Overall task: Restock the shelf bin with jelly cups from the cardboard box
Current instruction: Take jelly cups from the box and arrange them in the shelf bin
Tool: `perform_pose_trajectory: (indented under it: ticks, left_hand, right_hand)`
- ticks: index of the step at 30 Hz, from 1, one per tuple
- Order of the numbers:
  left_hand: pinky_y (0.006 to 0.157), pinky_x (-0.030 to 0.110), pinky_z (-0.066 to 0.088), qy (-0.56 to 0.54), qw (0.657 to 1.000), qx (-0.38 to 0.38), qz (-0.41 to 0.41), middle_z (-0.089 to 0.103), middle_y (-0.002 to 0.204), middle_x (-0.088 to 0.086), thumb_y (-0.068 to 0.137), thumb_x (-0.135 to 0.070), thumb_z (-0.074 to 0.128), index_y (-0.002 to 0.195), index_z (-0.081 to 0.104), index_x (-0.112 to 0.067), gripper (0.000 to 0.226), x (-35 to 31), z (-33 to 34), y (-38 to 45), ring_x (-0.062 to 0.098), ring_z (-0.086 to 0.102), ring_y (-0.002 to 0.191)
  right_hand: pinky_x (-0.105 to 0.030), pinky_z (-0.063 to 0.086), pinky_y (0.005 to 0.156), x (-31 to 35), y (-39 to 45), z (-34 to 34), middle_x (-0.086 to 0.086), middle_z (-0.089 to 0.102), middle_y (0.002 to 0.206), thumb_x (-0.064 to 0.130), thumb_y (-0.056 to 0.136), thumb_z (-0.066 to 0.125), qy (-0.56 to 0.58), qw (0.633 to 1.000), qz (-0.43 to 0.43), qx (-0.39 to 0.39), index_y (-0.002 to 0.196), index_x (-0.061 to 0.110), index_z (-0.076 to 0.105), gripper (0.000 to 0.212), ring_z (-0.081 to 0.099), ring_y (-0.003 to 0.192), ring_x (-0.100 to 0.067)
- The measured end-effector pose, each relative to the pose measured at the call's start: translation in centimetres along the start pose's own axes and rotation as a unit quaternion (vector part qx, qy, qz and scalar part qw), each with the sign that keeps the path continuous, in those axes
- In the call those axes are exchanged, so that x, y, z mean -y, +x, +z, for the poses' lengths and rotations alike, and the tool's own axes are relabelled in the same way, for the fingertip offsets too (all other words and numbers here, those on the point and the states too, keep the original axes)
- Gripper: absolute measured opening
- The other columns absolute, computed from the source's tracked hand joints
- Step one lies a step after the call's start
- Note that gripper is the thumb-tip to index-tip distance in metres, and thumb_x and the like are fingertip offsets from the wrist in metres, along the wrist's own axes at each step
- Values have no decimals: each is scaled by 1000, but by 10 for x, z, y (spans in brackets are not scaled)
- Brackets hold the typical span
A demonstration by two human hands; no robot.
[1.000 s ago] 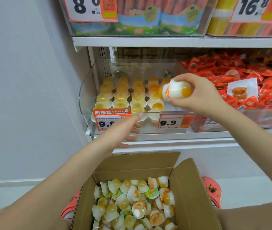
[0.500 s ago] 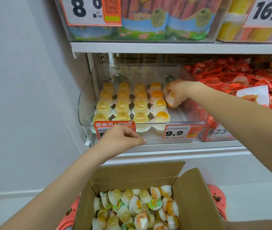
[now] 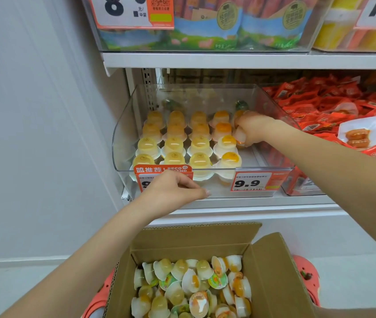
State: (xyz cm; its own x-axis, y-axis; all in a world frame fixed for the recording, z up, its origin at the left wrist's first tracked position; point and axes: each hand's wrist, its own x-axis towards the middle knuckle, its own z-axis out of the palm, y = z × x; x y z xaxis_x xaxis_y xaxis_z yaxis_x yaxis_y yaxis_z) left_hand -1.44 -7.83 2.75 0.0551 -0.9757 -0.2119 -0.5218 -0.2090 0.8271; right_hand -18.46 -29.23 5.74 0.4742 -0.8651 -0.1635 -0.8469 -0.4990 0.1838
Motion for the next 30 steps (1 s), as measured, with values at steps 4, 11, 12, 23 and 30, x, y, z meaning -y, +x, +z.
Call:
perform_pose_trajectory:
  ticks: [4, 11, 12, 23, 30]
  left_hand:
    - [76, 22, 51, 3, 1000, 2, 3, 73, 87, -9, 76, -42, 75, 90, 76, -24, 23, 2, -1, -1, 5, 65, 87]
    - [80, 25, 54, 44, 997, 68, 7, 73, 93, 2, 77, -38, 75, 96, 72, -16, 29, 10, 12, -9, 13, 67, 90]
    - [84, 29, 53, 65, 994, 85, 4, 72, 93, 4, 78, -38, 75, 96, 72, -15, 30, 14, 19, -9, 14, 67, 91]
    - [83, 34, 53, 309, 931, 186, -54, 63, 114, 0, 86, -27, 61, 114, 63, -18, 29, 150, 147, -9, 20, 60, 102]
    - [88, 38, 50, 402, 873, 277, -9, 51, 128, 6, 84, -4, 57, 130, 48, -16, 49, 212, 208, -5, 27, 52, 117]
  right_hand:
    - [-37, 47, 88, -1, -7, 2, -19, 51, 125, 16, 85, 61, -1, 999, 9, -49, 128, 8, 48, 46, 50, 115, -38]
    - [-44, 48, 71, 6, -117, 25, -11, 58, 102, 0, 83, 51, 145, 913, -50, -379, 102, 7, 59, 22, 50, 97, -33]
    - [-42, 46, 68, 12, -139, 36, -10, 58, 95, 0, 82, 51, 151, 898, -74, -406, 97, 7, 59, 19, 50, 90, -31]
    - [-35, 50, 78, 64, -210, 229, -3, 58, 111, 8, 87, 49, 109, 980, -159, 54, 116, 15, 55, 31, 54, 104, -22]
    - [-36, 45, 86, 92, -171, 301, -12, 51, 127, -3, 89, 44, 86, 953, -94, 274, 125, 8, 47, 38, 53, 112, -28]
